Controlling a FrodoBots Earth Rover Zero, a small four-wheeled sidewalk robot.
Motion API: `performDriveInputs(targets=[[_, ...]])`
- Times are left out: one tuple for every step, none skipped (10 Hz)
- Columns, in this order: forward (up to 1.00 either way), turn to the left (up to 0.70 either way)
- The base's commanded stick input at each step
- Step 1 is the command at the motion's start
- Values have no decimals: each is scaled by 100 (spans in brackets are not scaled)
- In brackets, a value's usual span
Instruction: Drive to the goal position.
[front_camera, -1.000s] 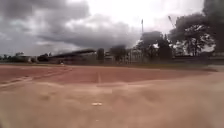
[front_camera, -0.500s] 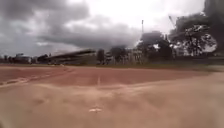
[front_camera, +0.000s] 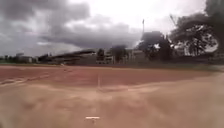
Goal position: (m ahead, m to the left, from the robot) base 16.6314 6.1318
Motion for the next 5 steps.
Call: performDriveInputs(targets=[[45,0],[45,0],[45,0],[45,0],[45,0]])
